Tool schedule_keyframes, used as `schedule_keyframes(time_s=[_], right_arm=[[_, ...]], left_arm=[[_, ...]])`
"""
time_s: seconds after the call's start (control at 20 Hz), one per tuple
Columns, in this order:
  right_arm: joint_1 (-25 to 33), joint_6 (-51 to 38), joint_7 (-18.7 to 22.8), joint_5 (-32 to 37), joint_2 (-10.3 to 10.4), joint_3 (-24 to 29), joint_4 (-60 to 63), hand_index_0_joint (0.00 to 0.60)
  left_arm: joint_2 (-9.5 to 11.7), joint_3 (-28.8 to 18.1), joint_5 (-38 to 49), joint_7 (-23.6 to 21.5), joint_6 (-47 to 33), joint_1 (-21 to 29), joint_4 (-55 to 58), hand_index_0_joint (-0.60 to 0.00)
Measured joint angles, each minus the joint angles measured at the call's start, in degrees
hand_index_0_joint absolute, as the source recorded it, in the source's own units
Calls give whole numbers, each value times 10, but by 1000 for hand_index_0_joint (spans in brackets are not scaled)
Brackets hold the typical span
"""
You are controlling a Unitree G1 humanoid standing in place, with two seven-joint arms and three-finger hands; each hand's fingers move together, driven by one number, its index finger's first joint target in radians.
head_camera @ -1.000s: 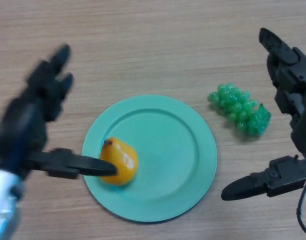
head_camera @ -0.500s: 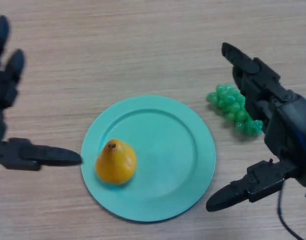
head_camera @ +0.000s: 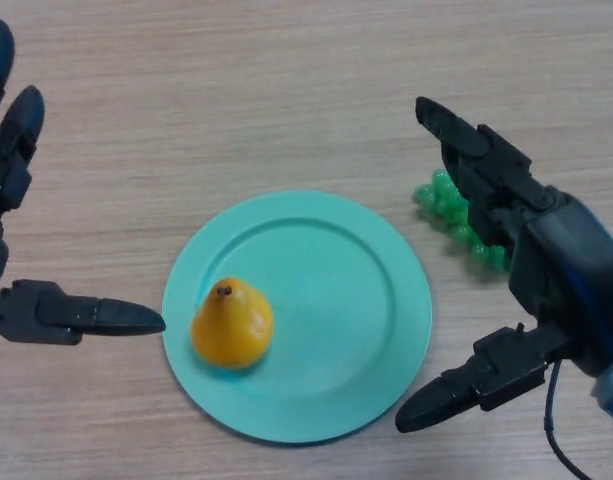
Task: Pick up the yellow pear and place it on the plate
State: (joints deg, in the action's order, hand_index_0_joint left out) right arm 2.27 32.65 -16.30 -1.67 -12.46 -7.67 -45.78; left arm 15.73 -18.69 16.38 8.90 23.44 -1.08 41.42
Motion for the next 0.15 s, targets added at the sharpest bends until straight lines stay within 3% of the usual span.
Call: schedule_keyframes(time_s=[0.15], right_arm=[[-2, 0, 0, 0, 0, 0, -19, 0]], left_arm=[[2, 0, -5, 1, 0, 11, 10, 0]])
